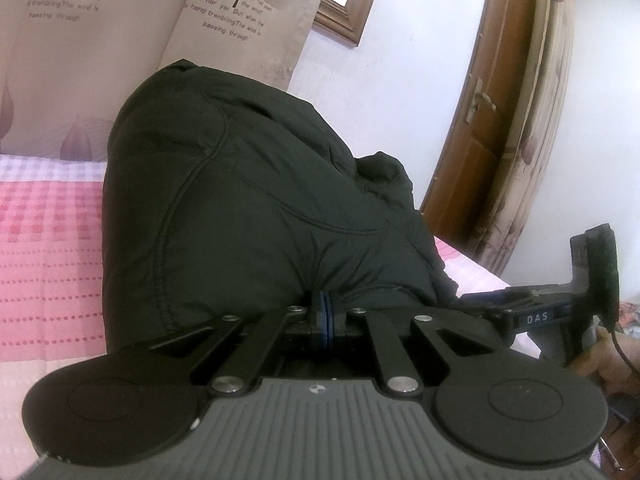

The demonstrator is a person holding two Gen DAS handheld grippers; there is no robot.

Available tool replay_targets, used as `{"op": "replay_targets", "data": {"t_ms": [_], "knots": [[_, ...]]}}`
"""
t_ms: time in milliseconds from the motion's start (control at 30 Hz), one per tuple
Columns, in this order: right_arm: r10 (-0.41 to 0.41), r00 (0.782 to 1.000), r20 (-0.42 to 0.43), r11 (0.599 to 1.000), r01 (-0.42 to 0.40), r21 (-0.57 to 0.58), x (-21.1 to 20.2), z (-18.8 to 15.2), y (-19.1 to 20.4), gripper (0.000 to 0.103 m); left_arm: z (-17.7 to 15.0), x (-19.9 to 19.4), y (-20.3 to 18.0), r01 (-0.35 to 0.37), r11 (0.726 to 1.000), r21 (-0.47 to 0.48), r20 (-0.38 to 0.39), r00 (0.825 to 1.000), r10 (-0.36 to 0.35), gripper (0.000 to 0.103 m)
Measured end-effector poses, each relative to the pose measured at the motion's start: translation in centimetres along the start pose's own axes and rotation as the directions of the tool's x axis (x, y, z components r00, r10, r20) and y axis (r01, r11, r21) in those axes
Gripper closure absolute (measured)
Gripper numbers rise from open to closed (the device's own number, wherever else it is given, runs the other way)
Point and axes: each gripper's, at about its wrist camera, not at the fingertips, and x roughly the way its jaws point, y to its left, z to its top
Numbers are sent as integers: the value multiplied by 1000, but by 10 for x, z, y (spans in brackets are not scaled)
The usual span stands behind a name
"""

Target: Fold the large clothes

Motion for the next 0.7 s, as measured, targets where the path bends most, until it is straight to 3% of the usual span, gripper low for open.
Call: {"op": "replay_targets", "data": {"t_ms": [700], "knots": [[18,1000,-11,1000,-17,19,3,1,-3,0,0,-2,-4,-19,999,39,1,1000,19,90]]}}
